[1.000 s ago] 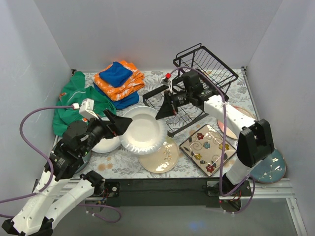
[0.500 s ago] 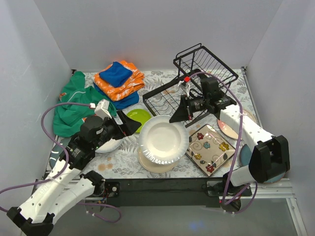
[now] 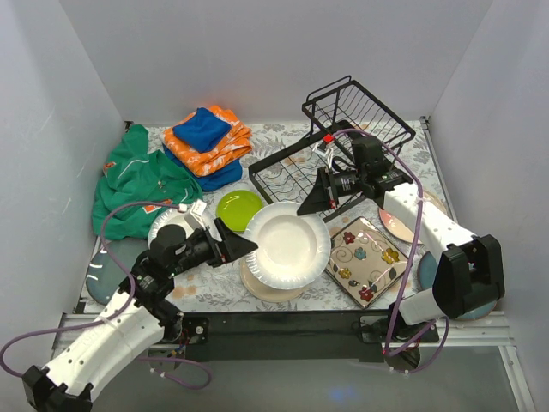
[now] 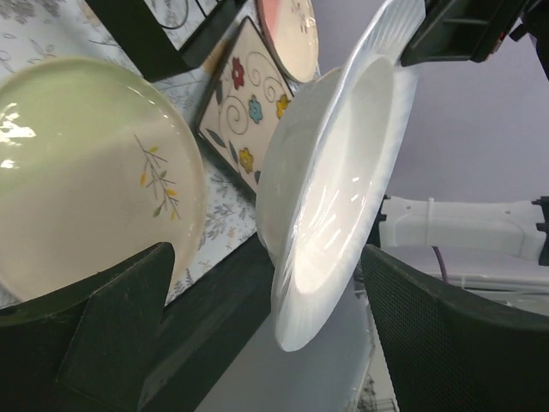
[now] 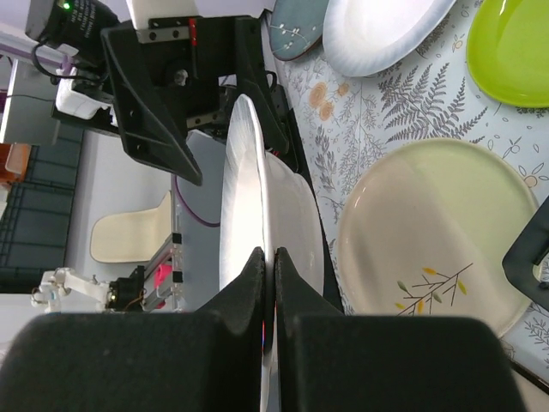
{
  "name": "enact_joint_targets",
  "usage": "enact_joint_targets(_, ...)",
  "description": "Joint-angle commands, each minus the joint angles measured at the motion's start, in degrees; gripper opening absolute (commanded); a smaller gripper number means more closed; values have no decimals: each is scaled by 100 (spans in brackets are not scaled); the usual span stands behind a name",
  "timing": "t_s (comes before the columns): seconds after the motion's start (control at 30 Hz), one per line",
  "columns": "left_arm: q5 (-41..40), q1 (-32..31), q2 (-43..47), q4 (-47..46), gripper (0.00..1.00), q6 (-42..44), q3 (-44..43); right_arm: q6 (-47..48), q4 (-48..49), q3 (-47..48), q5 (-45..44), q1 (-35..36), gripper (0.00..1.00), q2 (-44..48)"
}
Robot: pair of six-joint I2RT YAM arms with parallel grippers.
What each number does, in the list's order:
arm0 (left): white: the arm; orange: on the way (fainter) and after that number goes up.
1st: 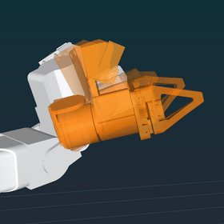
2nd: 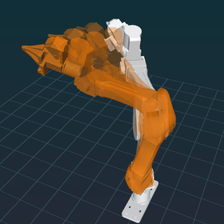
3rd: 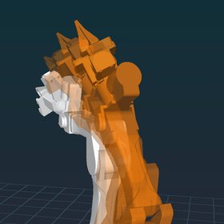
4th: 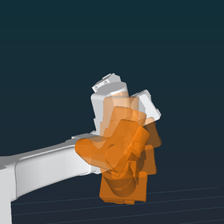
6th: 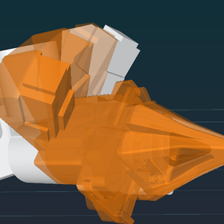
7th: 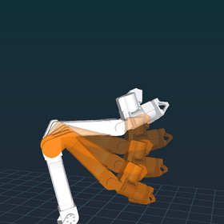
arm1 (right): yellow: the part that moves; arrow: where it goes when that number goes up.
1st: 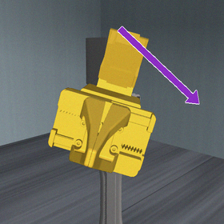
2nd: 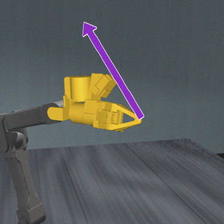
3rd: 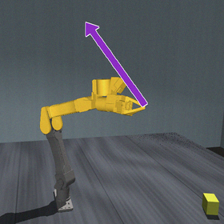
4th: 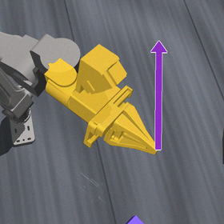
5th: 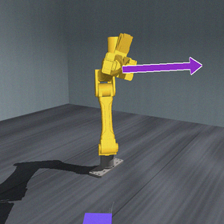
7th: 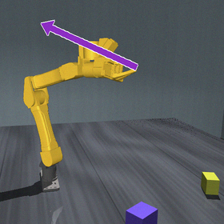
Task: Load the plates into the dish rack
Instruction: Pass the plate from the right arm to the left
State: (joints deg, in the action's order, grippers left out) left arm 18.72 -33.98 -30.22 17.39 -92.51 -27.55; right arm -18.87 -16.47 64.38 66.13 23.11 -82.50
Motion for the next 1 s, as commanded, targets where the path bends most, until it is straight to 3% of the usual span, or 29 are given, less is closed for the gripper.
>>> enact_joint_targets(0.0, 1089, -21, -344, -1446, 86, -548, 381, -529, 214, 399, 673, -79, 1, 15)
enact_joint_targets(0.13, 1301, -21, -739, -2124, 76, -654, 338, -652, 363, 383, 673, -79, 1, -38)
enact_joint_targets(0.37, 1450, -21, -1442, -2248, 51, -689, 48, -872, 662, 347, 700, -88, 1, -47)
enact_joint_targets(0.4, 1537, -21, -1495, -2292, 42, -698, 22, -872, 671, 338, 700, -88, 1, -47)
enact_joint_targets(0.57, 1679, -21, -1671, -2266, 17, -628, -92, -969, 820, 251, 735, -79, 1, -21)
enact_joint_targets(0.63, 1740, -21, -1715, -2213, 0, -575, -128, -969, 847, 259, 752, -79, 1, -21)
enact_joint_targets(0.8, 1583, -21, -1461, -1925, 0, -348, -355, -672, 847, 207, 761, -114, 1, 75)
enact_joint_targets(0.9, 1319, -12, -1286, -1565, 0, -268, -505, -478, 838, 198, 709, -202, 23, 242)
enact_joint_targets(0.93, 1249, -21, -1250, -1502, 0, -268, -523, -433, 812, 215, 682, -228, 34, 278)
enact_joint_targets(0.97, 1118, -13, -1189, -1441, 0, -268, -541, -381, 742, 224, 673, -289, 38, 304)
